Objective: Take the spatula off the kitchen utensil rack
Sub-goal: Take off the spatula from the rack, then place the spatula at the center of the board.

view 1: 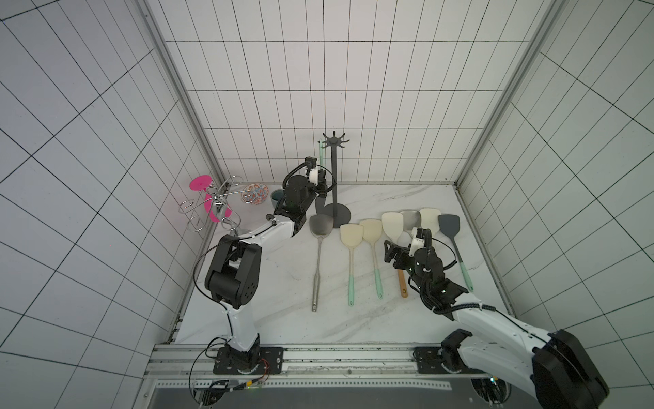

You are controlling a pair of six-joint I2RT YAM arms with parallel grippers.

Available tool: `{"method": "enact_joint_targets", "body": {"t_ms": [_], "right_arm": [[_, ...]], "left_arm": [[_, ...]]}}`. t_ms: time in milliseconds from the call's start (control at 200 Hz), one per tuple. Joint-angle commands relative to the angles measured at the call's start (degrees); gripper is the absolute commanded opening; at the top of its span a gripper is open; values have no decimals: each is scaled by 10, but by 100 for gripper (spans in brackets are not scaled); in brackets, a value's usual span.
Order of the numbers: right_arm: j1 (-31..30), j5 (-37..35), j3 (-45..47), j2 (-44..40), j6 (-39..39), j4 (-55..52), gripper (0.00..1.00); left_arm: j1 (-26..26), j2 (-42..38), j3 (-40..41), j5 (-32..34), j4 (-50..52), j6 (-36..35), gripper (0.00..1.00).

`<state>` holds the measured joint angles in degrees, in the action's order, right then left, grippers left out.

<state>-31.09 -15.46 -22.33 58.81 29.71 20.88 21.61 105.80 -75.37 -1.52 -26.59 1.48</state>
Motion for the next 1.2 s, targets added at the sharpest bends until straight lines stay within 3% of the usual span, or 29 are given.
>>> {"method": "enact_joint_targets", "body": {"t_ms": [0, 675, 890, 1090, 1195], "right_arm": [[6, 3, 24, 2, -1, 14, 99], [5, 12, 17, 4, -11, 3, 99], [5, 68, 4, -2, -42, -16, 100], [5, 128, 10, -10, -58, 4, 93], [5, 145, 4, -2, -58, 4, 88]], "left_arm": [[-1, -34, -5, 42, -16, -19, 0], [-1, -103, -28, 127, 119, -32, 0], [1, -221, 109, 75, 79, -13, 0], [23, -327, 261, -1, 19, -11, 0], [66, -361, 316, 27, 2, -46, 0]]}}
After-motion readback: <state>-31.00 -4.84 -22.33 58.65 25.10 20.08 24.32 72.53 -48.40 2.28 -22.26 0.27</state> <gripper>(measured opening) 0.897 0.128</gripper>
